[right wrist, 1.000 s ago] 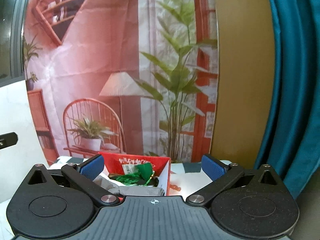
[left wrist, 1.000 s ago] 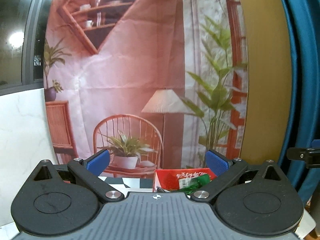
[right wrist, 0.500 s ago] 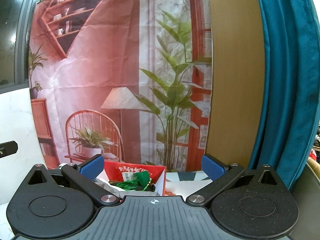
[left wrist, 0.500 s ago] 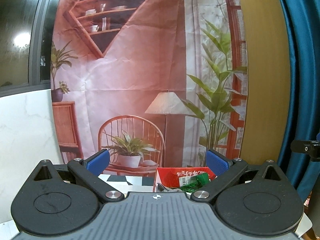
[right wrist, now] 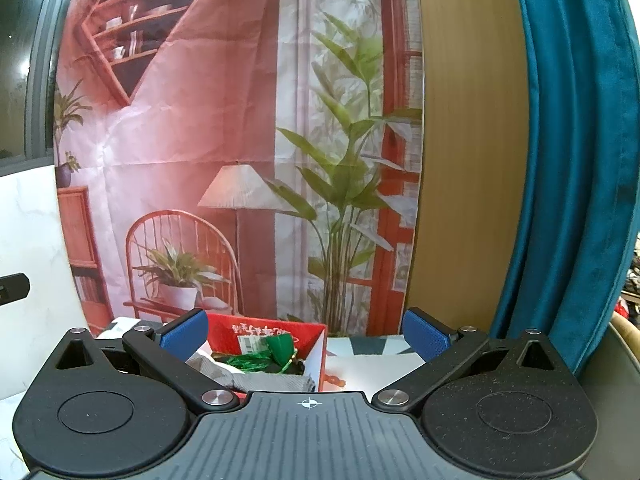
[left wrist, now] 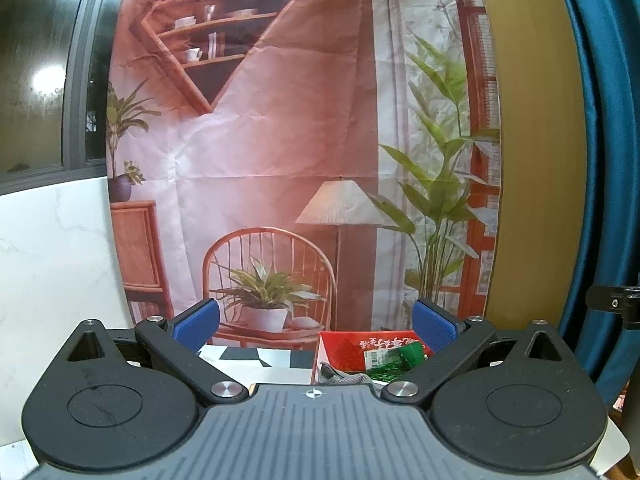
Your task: Organize soft objects
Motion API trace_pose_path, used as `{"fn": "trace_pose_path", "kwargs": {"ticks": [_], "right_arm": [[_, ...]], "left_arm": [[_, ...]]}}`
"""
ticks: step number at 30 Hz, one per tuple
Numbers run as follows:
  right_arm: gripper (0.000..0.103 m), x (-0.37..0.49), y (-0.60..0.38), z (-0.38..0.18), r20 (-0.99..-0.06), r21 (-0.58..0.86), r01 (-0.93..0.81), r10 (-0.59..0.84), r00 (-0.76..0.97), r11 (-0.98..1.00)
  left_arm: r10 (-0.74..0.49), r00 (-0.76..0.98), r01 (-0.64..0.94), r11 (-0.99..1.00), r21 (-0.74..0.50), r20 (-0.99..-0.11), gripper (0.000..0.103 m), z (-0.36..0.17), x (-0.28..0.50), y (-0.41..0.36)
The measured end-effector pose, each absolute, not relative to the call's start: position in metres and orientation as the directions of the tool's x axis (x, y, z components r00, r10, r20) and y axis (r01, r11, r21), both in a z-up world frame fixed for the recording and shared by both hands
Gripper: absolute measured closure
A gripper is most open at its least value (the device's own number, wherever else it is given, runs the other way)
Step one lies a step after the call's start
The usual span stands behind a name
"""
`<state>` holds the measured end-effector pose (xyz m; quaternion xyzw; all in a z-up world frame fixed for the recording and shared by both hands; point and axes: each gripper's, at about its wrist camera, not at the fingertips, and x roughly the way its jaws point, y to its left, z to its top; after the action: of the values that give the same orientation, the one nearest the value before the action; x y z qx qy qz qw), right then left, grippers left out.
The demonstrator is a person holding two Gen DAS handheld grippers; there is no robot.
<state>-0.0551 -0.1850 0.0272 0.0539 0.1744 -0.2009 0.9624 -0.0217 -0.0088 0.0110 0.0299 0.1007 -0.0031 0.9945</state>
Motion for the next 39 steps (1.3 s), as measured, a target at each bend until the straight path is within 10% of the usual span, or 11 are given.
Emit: {"fn": "trace_pose_path", "kwargs": {"ticks": [39], "right_arm": [[0.0, -0.0555, -0.1861, 0.0229, -0.368, 0.033, 0.406, -0.366, 0.855, 0.913]], "left_arm": [[-0.019, 0.977, 0.022, 1.0, 0.013, -0.213, 0.0, 0.0074, -0.0196, -0.006]]}}
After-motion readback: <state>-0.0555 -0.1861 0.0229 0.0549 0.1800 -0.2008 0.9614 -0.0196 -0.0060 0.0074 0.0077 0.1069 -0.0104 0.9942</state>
